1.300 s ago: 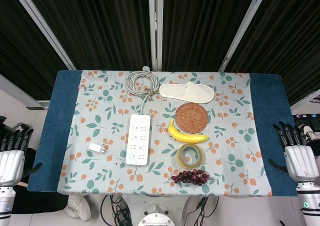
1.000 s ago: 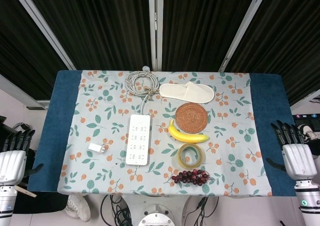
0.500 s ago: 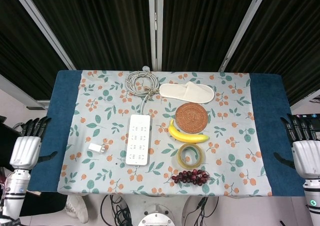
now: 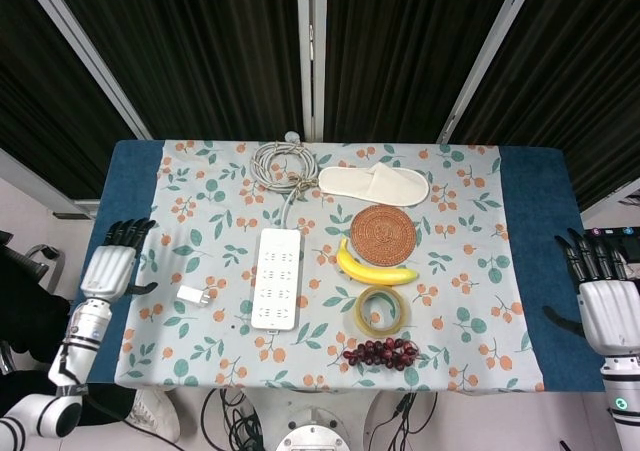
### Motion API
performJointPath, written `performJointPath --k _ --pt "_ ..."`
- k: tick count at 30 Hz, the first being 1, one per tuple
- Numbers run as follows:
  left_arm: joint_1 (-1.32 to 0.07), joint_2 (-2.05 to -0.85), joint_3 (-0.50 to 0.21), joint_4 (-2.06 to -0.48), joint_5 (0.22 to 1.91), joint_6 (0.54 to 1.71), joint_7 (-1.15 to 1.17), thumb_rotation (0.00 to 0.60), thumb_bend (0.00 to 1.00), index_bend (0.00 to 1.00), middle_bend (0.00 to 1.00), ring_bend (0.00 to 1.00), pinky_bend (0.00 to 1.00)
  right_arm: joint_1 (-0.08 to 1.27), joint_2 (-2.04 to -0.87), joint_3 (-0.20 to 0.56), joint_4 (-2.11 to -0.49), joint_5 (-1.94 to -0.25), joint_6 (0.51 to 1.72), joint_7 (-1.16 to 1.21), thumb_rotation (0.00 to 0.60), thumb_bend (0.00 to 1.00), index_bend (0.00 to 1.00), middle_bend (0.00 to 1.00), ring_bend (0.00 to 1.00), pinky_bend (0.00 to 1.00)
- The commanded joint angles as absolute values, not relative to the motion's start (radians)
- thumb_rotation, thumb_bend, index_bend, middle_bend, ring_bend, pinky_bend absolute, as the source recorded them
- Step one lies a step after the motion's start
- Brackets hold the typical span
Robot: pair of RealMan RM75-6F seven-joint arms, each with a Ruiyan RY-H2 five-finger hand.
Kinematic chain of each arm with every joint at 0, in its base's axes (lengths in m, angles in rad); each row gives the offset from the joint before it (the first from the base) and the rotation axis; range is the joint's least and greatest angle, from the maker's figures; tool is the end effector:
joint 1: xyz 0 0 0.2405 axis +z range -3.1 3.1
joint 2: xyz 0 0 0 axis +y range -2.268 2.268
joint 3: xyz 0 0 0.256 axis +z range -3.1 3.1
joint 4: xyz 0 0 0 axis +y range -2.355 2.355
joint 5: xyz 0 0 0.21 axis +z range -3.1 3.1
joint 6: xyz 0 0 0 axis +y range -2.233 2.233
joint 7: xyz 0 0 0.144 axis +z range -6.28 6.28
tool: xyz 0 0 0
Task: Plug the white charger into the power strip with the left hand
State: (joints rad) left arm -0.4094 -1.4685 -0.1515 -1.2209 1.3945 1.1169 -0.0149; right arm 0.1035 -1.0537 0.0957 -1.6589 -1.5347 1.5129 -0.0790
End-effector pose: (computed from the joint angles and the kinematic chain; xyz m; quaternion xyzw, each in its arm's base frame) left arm -0.2947 0.3061 0.0528 -0.6596 -0.3990 -0.3712 0.5176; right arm -0.2922 -0.1951 0.1835 0.6109 -0.3226 0.3961 0.6049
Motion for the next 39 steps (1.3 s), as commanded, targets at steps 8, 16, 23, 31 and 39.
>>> performJointPath --k 8,16,23,31,39 --pt "-0.439 -1.509 -0.131 -1.192 1.39 1.092 -0.031 0.6 0.09 0.03 0.03 0.0 0.0 0.098 -1.052 0.095 -1.661 -1.522 1.513 -0.081 0.6 0.03 0.0 0.0 0.0 0.0" --pt "-0.428 -1.512 -0.109 -1.207 1.378 1.093 -0.025 0.6 0.09 0.03 0.03 0.0 0.0 0.097 -1.053 0.09 -1.655 -1.524 1.511 -0.074 0.6 0.03 0.0 0.0 0.0 0.0" --pt "-0.425 -1.516 -0.09 -1.244 1.4 1.115 -0.023 0.6 0.09 0.03 0.03 0.0 0.0 0.092 -1.054 0.088 -1.649 -1.528 1.52 -0.064 0.6 0.03 0.0 0.0 0.0 0.0" --pt "-0.426 -1.519 -0.077 -1.273 1.413 1.129 -0.002 0.6 0.09 0.03 0.03 0.0 0.0 0.085 -1.054 0.086 -1.638 -1.528 1.528 -0.049 0.6 0.03 0.0 0.0 0.0 0.0" --pt "-0.426 -1.519 -0.085 -1.283 1.391 1.132 0.022 0.6 0.09 0.03 0.03 0.0 0.0 0.084 -1.058 0.085 -1.623 -1.527 1.526 -0.03 0.6 0.03 0.0 0.0 0.0 0.0"
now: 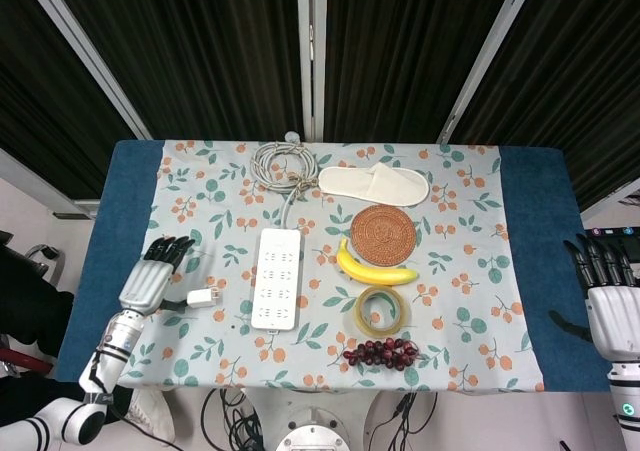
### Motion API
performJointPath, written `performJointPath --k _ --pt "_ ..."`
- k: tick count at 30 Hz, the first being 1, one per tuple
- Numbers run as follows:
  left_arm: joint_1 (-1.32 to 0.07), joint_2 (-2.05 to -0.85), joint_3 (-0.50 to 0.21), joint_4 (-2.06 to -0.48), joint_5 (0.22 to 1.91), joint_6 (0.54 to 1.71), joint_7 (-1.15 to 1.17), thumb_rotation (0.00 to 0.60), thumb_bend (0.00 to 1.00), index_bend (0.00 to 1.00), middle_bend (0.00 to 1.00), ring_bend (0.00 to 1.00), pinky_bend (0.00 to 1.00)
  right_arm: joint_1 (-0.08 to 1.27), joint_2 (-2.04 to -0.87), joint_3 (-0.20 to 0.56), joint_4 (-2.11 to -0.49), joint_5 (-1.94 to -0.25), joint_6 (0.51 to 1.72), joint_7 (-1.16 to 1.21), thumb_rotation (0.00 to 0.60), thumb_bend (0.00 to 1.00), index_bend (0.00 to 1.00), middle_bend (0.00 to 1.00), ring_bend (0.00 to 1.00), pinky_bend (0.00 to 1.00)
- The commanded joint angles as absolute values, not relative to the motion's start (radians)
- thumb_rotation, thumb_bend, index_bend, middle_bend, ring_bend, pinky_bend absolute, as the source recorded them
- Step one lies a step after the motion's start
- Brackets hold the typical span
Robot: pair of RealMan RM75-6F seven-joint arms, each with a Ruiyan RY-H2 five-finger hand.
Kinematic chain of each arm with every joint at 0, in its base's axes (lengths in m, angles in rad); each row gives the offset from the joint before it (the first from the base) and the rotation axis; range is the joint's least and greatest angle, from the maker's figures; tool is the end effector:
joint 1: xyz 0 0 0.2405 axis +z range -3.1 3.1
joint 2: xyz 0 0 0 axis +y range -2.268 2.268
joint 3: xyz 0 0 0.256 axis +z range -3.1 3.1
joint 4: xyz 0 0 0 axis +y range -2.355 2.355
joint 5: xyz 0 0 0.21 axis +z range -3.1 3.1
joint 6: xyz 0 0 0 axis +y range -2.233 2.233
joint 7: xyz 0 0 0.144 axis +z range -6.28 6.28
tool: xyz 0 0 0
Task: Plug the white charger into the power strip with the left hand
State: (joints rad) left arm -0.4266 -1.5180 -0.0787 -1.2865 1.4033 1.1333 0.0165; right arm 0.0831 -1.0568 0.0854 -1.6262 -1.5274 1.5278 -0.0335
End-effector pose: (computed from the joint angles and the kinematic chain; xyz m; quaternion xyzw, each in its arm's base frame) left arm -0.2712 0.2860 0.0163 -0.6835 -0.4149 -0.3765 0.4679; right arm -0.3033 -0.1875 0.1866 0.6008 -0.3340 0.3946 0.6097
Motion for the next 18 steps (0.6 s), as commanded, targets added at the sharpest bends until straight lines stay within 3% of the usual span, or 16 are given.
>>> performJointPath --k 1,18 --pt "-0.425 -1.519 -0.088 -1.282 1.386 1.133 0.022 0.6 0.09 0.03 0.03 0.0 0.0 0.084 -1.059 0.085 -1.621 -1.527 1.525 -0.027 0.6 0.03 0.0 0.0 0.0 0.0" --pt "-0.46 -1.51 -0.106 -1.338 1.399 1.136 0.048 0.6 0.09 0.03 0.03 0.0 0.0 0.079 -1.063 0.086 -1.597 -1.525 1.531 -0.002 0.6 0.03 0.0 0.0 0.0 0.0"
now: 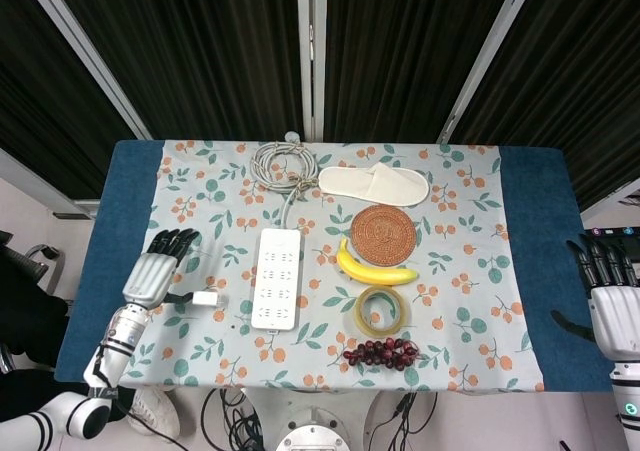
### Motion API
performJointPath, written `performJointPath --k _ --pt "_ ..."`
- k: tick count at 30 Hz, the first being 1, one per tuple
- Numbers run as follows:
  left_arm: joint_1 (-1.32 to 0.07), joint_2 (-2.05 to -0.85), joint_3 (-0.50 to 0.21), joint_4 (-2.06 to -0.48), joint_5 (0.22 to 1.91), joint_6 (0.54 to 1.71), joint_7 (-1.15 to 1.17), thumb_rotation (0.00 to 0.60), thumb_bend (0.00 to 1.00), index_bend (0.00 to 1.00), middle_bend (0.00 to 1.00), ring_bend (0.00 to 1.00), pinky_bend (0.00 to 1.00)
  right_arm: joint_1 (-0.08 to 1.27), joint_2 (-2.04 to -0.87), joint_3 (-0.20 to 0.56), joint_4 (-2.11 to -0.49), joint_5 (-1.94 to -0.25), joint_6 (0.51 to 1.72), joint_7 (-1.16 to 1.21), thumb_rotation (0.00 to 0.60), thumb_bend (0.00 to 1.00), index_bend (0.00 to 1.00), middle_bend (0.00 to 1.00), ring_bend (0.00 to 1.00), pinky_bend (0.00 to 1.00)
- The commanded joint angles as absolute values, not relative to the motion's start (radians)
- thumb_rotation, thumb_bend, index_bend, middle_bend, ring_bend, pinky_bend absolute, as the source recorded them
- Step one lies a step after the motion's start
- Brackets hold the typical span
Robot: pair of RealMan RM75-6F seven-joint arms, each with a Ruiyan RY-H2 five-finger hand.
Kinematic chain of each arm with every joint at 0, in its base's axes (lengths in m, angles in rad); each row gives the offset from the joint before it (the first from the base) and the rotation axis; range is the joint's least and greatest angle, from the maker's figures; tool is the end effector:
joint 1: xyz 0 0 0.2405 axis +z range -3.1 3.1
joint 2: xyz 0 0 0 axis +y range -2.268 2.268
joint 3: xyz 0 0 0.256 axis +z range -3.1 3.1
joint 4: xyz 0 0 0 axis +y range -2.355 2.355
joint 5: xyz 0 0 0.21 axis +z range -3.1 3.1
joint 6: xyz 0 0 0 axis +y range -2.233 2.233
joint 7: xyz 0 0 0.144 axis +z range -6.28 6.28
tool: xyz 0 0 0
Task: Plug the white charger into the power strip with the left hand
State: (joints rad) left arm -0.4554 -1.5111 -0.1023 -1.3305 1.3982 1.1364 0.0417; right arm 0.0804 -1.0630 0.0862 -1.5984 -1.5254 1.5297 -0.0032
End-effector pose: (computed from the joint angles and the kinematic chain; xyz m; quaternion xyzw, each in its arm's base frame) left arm -0.2519 0.2952 0.0183 -0.6839 -0.4047 -0.3950 0.4609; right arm -0.3088 -0.1872 0.1880 0.5971 -0.3370 0.3970 0.6101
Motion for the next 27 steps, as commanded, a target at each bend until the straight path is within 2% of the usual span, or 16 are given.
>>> performJointPath --k 1,27 --pt "-0.463 -1.509 -0.107 -1.343 1.399 1.136 0.053 0.6 0.09 0.03 0.03 0.0 0.0 0.079 -1.064 0.086 -1.596 -1.526 1.532 0.0 0.6 0.03 0.0 0.0 0.0 0.0" --pt "-0.532 -1.475 -0.103 -1.506 1.388 1.081 0.207 0.6 0.09 0.03 0.03 0.0 0.0 0.066 -1.08 0.085 -1.525 -1.517 1.538 0.078 0.6 0.03 0.0 0.0 0.0 0.0"
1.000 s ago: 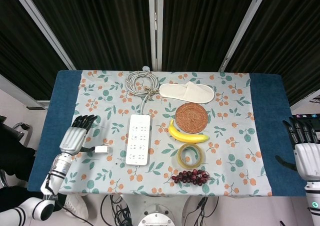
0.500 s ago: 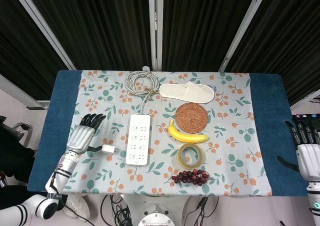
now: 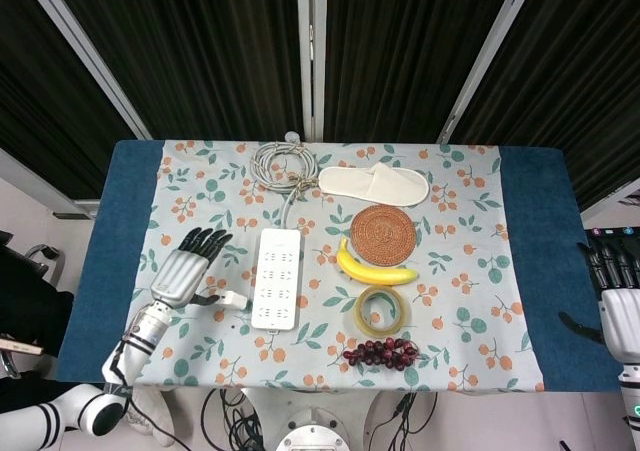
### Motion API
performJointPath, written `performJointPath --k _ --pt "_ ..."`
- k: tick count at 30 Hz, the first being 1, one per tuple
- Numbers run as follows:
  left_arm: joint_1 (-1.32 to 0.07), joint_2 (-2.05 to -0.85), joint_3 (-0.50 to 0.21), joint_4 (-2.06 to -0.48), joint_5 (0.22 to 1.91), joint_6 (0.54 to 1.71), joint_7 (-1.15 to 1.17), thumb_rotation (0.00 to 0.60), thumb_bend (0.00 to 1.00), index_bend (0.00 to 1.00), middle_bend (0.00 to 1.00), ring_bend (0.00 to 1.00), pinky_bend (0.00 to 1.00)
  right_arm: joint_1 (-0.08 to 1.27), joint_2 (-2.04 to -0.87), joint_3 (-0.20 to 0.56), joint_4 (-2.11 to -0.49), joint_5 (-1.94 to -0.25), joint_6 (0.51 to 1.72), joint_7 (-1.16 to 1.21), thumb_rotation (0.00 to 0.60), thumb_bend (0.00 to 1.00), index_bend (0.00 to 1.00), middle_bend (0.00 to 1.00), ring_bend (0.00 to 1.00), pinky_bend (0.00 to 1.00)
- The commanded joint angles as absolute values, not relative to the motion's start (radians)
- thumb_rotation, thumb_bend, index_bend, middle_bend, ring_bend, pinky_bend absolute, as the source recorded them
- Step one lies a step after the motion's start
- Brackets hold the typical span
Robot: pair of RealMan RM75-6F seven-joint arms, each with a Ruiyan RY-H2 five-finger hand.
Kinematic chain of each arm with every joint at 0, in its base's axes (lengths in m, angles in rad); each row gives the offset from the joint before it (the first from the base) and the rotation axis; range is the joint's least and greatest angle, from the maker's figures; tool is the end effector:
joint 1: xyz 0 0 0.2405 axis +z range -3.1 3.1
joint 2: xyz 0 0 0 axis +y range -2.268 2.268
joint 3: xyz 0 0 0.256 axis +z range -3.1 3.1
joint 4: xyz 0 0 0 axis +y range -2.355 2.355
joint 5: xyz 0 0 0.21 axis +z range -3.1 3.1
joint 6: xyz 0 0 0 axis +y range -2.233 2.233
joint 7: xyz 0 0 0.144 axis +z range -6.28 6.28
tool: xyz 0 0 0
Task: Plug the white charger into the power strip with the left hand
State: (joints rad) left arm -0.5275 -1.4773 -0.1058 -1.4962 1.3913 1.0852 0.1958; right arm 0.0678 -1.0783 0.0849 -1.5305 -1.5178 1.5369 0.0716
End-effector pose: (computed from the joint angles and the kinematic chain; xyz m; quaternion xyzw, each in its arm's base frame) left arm -0.2012 0.2950 0.0096 -0.7309 -0.3684 -0.3929 0.4193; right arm -0.3235 -0.1837 0.1917 0.5861 -0.3468 0.4009 0.6128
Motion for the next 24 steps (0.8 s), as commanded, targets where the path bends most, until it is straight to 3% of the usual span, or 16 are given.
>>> performJointPath --k 1,7,10,16,20,24 --pt "-0.533 -1.474 -0.103 -1.512 1.388 1.082 0.211 0.6 0.09 0.03 0.03 0.0 0.0 0.065 -1.08 0.084 -1.522 -1.517 1.538 0.081 0.6 0.03 0.0 0.0 0.0 0.0" --pt "-0.524 -1.441 -0.1 -1.569 1.393 1.109 0.229 0.6 0.09 0.03 0.03 0.0 0.0 0.065 -1.079 0.085 -1.512 -1.522 1.542 0.094 0.6 0.03 0.0 0.0 0.0 0.0" --pt "-0.502 -1.404 -0.088 -1.62 1.41 1.141 0.203 0.6 0.09 0.09 0.04 0.0 0.0 0.07 -1.065 0.089 -1.521 -1.535 1.548 0.091 0.6 0.03 0.0 0.0 0.0 0.0" --pt "-0.47 -1.392 -0.042 -1.638 1.439 1.161 0.168 0.6 0.12 0.26 0.21 0.11 0.14 0.089 -1.007 0.105 -1.566 -1.567 1.559 0.091 0.6 0.03 0.0 0.0 0.0 0.0" --pt "-0.469 -1.429 -0.035 -1.611 1.417 1.14 0.161 0.6 0.16 0.27 0.29 0.16 0.16 0.096 -0.981 0.116 -1.591 -1.57 1.562 0.08 0.6 0.03 0.0 0.0 0.0 0.0" --pt "-0.477 -1.483 -0.042 -1.57 1.406 1.132 0.182 0.6 0.17 0.27 0.29 0.16 0.17 0.101 -0.972 0.115 -1.605 -1.572 1.557 0.072 0.6 0.03 0.0 0.0 0.0 0.0"
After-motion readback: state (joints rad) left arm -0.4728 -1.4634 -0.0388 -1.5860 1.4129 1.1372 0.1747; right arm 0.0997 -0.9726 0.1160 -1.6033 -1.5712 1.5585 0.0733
